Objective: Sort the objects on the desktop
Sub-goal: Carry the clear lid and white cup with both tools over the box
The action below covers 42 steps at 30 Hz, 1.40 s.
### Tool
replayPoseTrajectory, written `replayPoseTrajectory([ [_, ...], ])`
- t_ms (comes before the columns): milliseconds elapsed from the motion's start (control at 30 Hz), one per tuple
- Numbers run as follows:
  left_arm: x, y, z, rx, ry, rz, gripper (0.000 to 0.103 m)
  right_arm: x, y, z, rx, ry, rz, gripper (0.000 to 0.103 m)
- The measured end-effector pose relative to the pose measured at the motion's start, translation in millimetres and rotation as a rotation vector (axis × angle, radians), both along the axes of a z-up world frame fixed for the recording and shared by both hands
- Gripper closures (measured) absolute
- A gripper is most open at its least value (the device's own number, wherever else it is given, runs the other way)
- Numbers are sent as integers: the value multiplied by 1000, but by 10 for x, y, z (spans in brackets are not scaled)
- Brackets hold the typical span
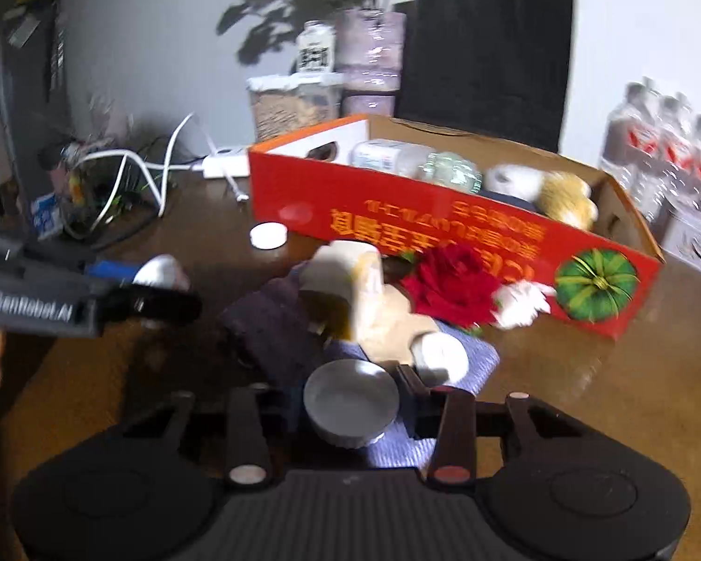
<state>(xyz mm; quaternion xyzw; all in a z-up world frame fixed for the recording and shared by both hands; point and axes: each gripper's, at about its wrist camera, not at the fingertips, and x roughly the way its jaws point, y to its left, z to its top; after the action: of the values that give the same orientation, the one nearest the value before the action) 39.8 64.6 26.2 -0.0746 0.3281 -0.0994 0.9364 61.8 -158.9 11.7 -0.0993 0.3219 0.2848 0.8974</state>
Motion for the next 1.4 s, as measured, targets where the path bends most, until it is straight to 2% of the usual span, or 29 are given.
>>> replayPoseTrajectory([
  [167, -155, -140, 43, -13, 4, -25, 62, -208, -273, 151, 61, -42, -90, 64],
  [233, -200, -197, 52, -41, 11, -54, 62, -320, -424, 206, 84, -62, -114, 64],
  [433, -362, -440, 23, -72, 47, -102, 62, -600, -795, 232, 111, -68, -196, 64],
  [700, -557, -628, 199, -35, 3, -119, 62, -776, -1092, 234, 169, -78, -277, 64],
  [900, -578, -641, 258, -24, 3, -108, 62, -800, -1115, 290, 204, -99, -273, 64],
  [1000, -521, -625, 348, -24, -19, -110, 62, -724, -1137, 385, 239, -88, -260, 64],
  [1100, -327, -581, 507, -7, -50, -111, 62, -573, -1136, 577, 269, -125, -233, 64],
  [1300, 210, -448, 935, 27, -160, -125, 62, 39, -956, 937, 269, -194, -208, 64],
  [1367, 582, -411, 979, 24, -130, -162, 62, 394, -883, 994, 277, -177, -206, 64],
  [1400, 785, -388, 966, 8, -99, -168, 62, 640, -837, 1000, 281, -136, -215, 64],
])
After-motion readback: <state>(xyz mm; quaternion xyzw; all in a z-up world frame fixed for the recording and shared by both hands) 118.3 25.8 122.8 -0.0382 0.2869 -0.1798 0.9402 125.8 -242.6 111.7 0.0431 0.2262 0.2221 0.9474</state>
